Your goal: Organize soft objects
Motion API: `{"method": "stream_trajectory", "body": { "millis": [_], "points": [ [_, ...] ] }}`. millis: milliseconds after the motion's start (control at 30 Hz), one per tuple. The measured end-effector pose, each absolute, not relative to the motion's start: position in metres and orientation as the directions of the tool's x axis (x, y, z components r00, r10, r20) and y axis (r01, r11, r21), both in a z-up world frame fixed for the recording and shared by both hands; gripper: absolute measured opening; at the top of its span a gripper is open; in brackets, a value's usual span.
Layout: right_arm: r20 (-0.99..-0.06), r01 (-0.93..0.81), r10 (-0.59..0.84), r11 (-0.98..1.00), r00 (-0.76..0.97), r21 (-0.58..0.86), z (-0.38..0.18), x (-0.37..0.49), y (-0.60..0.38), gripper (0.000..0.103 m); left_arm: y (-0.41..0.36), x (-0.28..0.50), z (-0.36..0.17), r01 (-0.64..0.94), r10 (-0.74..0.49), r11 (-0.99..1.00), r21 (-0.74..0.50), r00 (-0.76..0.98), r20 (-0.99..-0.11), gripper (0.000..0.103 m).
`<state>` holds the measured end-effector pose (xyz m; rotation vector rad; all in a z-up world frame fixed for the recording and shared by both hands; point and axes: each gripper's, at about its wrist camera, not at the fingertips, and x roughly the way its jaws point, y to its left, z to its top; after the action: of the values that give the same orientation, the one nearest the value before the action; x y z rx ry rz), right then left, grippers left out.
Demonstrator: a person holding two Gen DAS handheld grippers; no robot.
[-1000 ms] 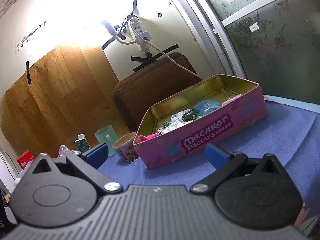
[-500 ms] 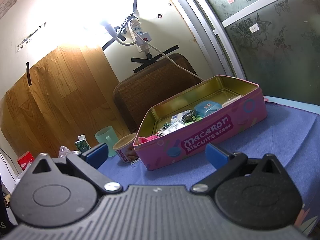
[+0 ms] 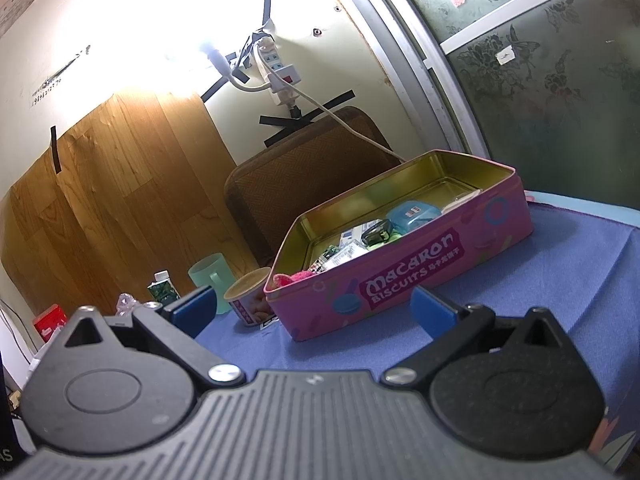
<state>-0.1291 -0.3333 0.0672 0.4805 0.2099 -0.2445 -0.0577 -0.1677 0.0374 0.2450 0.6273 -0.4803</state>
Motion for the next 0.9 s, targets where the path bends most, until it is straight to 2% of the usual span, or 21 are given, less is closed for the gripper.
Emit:
{"method": "stream_trajectory", "body": {
  "millis": [900],
  "points": [
    [-0.247,0.279,-0.185,0.857,0.951,0.433,0.0688,-0.1334,-0.3359,0.103,-0.1673,-0.0608,0.0371,0.504,-0.360,0.861,0.073,0.703,-0.613,0.103]
  ]
}}
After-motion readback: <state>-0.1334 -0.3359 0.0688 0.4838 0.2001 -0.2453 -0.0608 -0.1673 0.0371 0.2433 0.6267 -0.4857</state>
